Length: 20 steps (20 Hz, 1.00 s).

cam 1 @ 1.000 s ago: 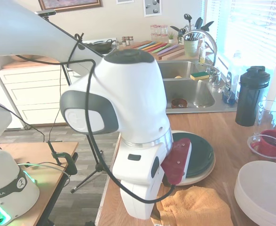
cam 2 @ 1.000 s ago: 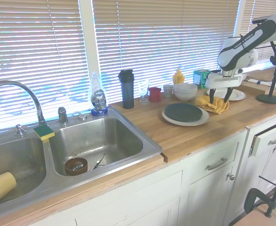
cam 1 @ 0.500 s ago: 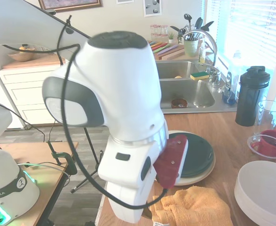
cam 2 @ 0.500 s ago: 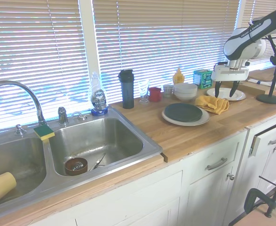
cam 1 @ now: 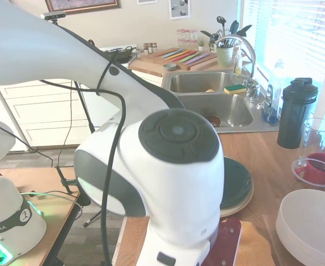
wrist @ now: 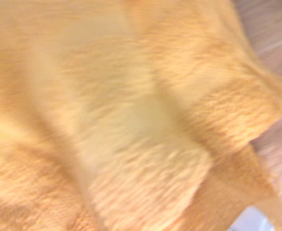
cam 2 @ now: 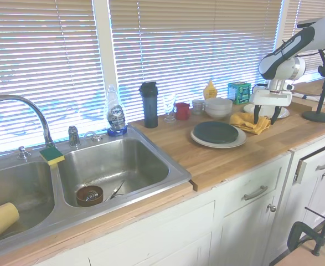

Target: Wipe the blue plate in counterclockwise motion

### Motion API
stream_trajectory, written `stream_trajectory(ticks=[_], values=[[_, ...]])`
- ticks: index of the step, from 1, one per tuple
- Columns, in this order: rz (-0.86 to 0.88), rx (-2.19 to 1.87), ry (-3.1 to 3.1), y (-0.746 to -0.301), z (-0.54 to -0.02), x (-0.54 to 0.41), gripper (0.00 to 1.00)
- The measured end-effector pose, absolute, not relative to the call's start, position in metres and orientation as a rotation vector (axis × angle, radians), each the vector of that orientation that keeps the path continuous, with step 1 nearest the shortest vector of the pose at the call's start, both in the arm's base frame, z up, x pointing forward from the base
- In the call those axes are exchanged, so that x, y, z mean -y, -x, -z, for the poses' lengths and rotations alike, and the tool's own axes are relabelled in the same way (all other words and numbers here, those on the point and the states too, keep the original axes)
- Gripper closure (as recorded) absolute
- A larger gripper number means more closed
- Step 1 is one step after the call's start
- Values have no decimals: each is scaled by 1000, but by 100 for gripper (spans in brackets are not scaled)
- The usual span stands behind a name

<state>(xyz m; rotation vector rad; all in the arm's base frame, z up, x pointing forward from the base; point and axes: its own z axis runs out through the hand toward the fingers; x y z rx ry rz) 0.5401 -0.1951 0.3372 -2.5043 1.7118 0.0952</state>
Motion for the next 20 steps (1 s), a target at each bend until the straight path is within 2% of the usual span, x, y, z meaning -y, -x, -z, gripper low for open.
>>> stream_trajectory(ticks=[8,13,14,20], values=[[-251,-1663,2405,-571,-318,166,0],[-269,-1644,2404,-579,-317,151,0],[-269,-1641,2407,-579,-317,149,100],[-262,-1628,2419,-581,-317,142,100]])
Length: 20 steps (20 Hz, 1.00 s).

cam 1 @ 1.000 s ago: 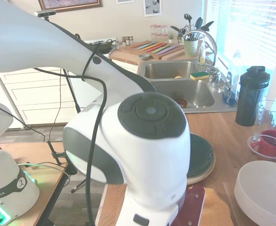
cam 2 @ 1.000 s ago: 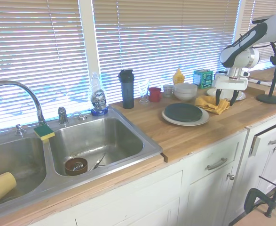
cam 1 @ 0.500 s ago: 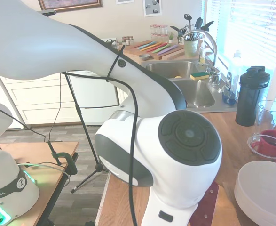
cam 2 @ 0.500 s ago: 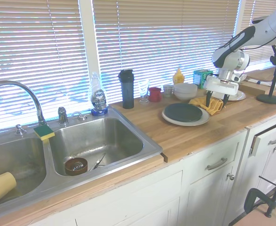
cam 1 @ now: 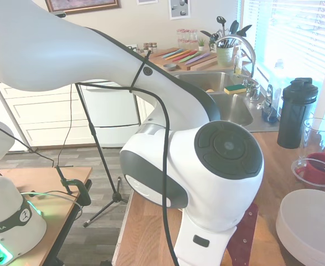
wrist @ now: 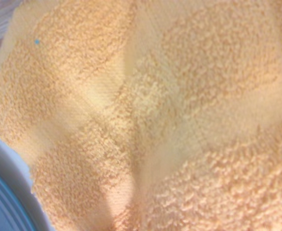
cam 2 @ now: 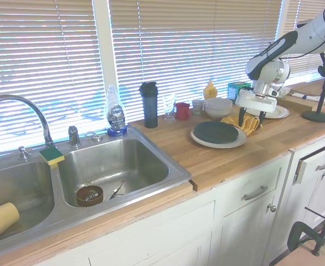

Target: Wipe the blue plate in counterclockwise motion

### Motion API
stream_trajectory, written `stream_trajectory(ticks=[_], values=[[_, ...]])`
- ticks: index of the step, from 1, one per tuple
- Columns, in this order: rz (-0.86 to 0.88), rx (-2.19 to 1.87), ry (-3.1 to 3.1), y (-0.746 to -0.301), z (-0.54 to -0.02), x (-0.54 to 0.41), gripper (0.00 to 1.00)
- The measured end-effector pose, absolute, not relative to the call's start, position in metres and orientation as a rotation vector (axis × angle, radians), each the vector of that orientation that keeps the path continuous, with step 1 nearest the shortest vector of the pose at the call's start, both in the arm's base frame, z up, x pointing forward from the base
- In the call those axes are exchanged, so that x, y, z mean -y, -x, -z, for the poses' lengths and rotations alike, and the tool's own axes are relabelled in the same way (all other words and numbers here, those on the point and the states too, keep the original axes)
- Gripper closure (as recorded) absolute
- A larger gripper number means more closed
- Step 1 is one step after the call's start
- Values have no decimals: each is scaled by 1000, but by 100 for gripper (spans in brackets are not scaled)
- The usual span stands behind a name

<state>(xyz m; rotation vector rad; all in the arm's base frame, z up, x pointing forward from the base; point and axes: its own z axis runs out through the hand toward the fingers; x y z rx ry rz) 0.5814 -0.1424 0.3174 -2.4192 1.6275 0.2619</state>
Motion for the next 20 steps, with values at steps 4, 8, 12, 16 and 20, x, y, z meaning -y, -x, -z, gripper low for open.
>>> stream_trajectory(ticks=[4,8,12,16,20], values=[[-253,-1628,2421,-581,-317,142,100],[-228,-1616,2445,-583,-316,137,100],[-191,-1599,2488,-584,-316,121,100],[-159,-1606,2522,-581,-318,103,100],[-158,-1613,2541,-572,-323,91,100]])
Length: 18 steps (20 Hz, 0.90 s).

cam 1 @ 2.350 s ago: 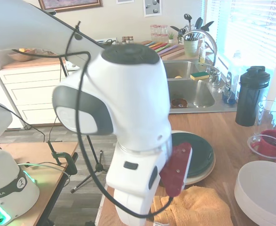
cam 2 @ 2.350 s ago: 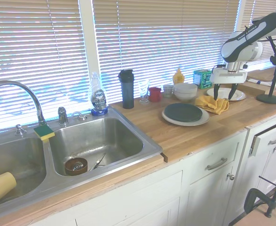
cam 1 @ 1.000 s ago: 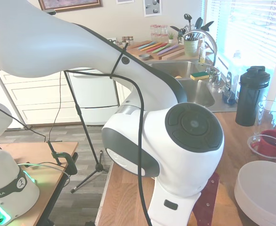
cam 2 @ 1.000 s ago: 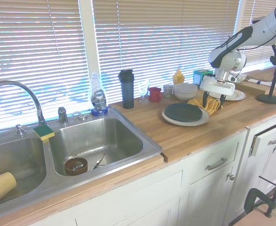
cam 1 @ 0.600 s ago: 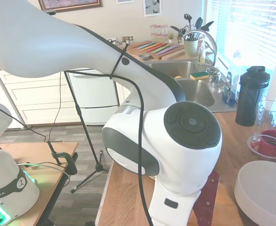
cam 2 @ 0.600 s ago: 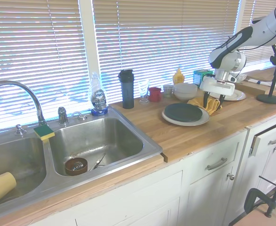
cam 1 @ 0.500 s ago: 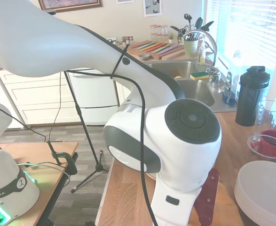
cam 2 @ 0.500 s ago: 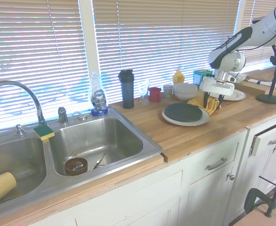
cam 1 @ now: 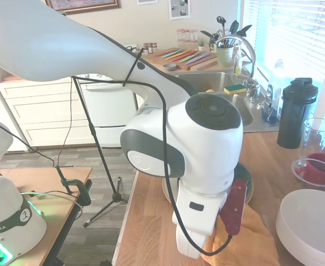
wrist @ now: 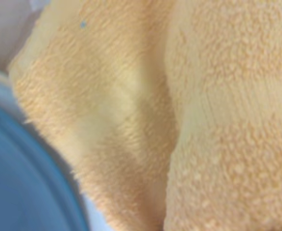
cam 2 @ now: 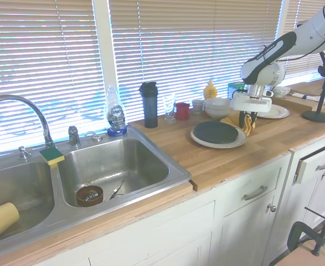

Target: Wipe the blue plate in counterclockwise motion

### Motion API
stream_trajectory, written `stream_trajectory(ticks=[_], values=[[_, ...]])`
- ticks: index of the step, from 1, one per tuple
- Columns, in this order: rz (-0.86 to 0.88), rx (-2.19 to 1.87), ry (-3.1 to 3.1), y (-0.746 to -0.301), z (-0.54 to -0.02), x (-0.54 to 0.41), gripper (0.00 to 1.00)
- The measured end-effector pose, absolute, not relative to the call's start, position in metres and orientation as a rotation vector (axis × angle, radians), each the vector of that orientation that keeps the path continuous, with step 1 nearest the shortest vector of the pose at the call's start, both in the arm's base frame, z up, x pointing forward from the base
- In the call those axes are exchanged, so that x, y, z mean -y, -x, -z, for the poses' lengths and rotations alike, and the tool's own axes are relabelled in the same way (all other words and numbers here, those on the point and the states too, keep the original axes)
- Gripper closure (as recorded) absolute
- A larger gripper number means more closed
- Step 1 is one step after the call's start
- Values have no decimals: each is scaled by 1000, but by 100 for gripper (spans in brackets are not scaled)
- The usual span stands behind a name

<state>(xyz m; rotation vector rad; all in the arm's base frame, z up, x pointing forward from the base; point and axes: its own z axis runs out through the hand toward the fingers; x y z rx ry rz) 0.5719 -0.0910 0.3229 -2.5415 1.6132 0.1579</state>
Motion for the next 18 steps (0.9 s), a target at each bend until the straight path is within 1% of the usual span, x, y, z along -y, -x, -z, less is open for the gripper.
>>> stream_trajectory(ticks=[13,18], values=[[-144,-1628,2560,-556,-324,90,100],[-87,-1658,2559,-544,-349,117,100]])
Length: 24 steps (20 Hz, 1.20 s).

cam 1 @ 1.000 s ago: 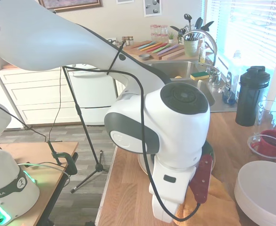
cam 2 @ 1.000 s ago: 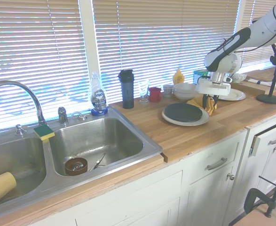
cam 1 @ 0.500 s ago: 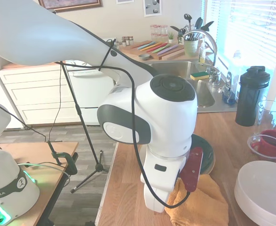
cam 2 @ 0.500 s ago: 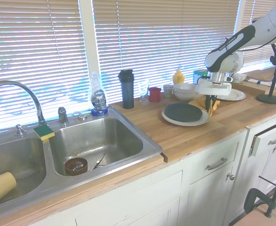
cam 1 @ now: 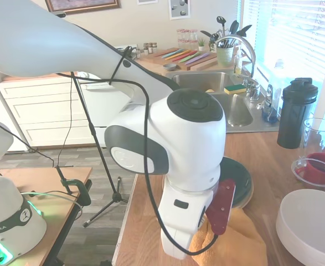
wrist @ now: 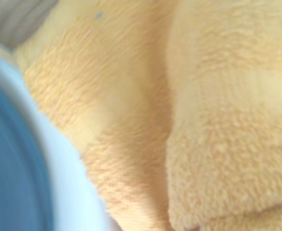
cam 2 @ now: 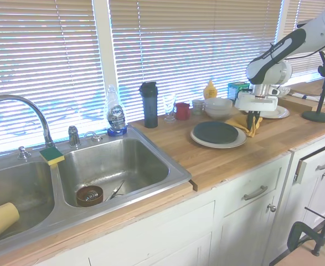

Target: Wipe the blue plate in counterclockwise motion

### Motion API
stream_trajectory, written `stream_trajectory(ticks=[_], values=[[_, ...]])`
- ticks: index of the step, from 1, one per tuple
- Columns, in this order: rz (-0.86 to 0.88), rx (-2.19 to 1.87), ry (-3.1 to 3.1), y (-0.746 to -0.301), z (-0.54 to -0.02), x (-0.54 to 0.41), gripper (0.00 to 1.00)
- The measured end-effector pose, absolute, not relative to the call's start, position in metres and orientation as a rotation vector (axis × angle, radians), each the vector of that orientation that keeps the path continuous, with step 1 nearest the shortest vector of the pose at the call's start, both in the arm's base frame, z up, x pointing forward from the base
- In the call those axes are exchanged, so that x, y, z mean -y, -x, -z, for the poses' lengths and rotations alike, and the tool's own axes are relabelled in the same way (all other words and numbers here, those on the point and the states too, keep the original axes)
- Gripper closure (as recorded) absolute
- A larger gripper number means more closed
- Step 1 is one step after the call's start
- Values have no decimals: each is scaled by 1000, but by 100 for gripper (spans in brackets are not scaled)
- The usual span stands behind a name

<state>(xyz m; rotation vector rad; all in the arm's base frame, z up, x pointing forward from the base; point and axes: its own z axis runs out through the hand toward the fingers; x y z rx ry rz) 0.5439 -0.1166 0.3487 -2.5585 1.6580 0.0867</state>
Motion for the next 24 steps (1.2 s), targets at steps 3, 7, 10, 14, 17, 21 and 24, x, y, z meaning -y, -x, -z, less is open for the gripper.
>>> stream_trajectory(ticks=[3,7,10,14,17,21,24], values=[[-37,-1646,2567,-536,-382,123,100],[20,-1597,2594,-525,-430,115,100],[59,-1550,2613,-516,-462,101,100],[115,-1479,2643,-502,-505,72,100],[158,-1439,2667,-491,-533,41,100],[202,-1382,2705,-480,-559,-4,100],[231,-1325,2740,-476,-570,-40,100]])
